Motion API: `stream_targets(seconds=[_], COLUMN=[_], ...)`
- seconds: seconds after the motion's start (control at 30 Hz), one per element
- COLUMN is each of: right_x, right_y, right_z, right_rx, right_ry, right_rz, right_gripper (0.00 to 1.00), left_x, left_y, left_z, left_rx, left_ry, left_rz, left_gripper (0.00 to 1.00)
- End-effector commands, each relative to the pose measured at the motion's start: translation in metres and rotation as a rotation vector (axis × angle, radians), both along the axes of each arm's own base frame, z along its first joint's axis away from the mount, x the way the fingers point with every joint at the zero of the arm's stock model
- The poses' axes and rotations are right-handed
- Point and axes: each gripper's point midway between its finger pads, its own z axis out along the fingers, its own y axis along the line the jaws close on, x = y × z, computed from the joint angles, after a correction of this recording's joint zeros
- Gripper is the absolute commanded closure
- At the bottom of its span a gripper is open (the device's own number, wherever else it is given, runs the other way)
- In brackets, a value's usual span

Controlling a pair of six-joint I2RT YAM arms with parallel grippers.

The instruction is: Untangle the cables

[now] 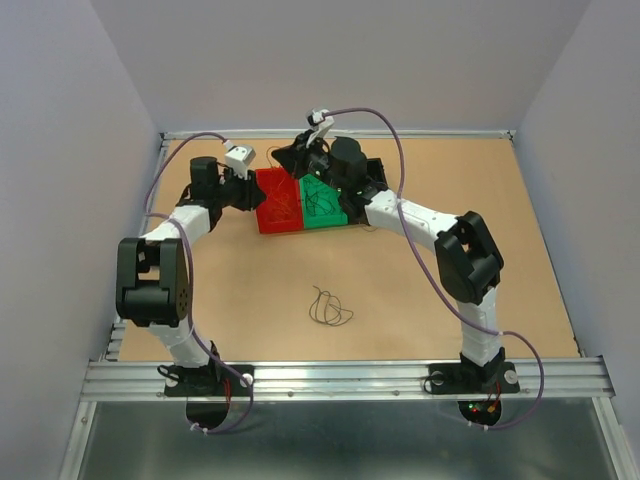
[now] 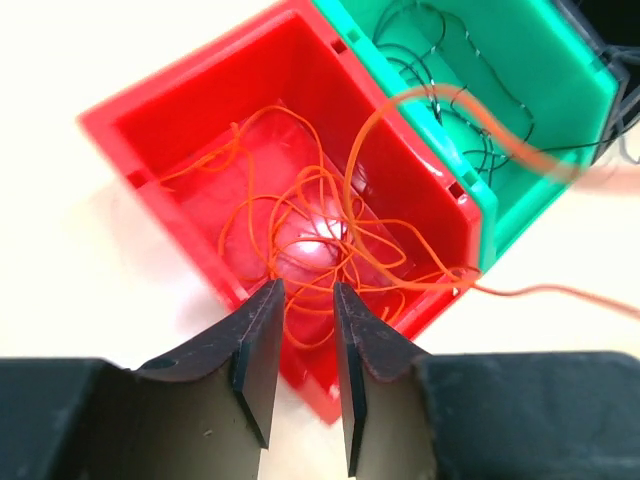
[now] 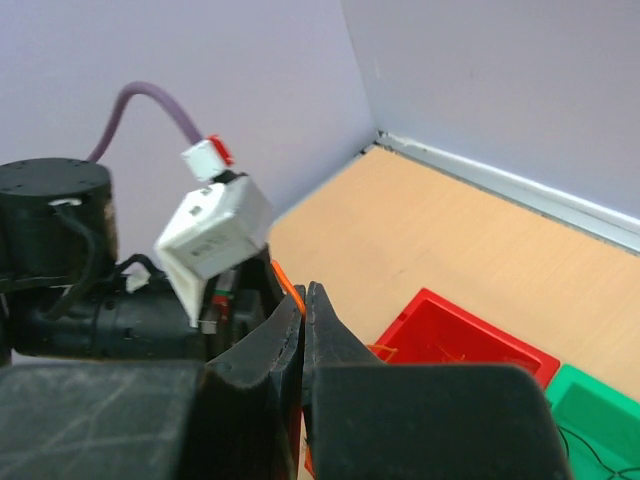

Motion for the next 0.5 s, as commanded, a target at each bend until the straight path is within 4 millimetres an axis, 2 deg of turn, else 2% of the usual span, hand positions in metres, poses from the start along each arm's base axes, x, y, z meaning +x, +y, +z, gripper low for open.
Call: stream_targets(seconds=[0.0,0.1,0.13,0.17,0.2,0.3,0.33,0.4,0.47], right_x=[0.005,0.007,0.009,0.010,0.011,0.015,0.017,0.020,0.024], right_y=[-0.012,-0.013,-0.011,-0.009,-0.007,-0.003,0.000,0.002,0.004], right_z=[0.053,0.050,0.043,0.045,0.042,0.028,0.018,0.005,-0.011], right_rx=[0.150,0.166,0.159,0.164,0.164,0.150,0.137,0.121,0.097], right_ry=[-0.095,-0.084,-0.076,-0.078,-0.072,-0.053,-0.037,-0.019,0.003], right_rz=[-0.075,-0.087,-0.084,-0.079,-0.075,-0.074,-0.073,-0.078,-0.083], right_gripper=[0.99,0.99,0.99,0.99,0.99,0.99,0.99,0.99,0.99], left_x=[0.000,-0.006,-0.007,-0.006,-0.008,-0.012,-0.013,-0.016,-0.018], left_y=[0.005,0.008,0.007,0.017,0.018,0.023,0.025,0.030,0.032], left_z=[0.058,0.065,0.073,0.075,0.078,0.082,0.088,0.089,0.100], left_rx=[-0.068,-0.097,-0.105,-0.110,-0.118,-0.137,-0.139,-0.144,-0.152], left_ry=[-0.164,-0.184,-0.214,-0.225,-0.234,-0.253,-0.273,-0.285,-0.329], left_rz=[0.004,0.004,-0.002,0.013,0.011,0.012,0.014,0.032,0.040], left_gripper=[0.62,0.60,0.59,0.54,0.50,0.49,0.49,0.49,0.49])
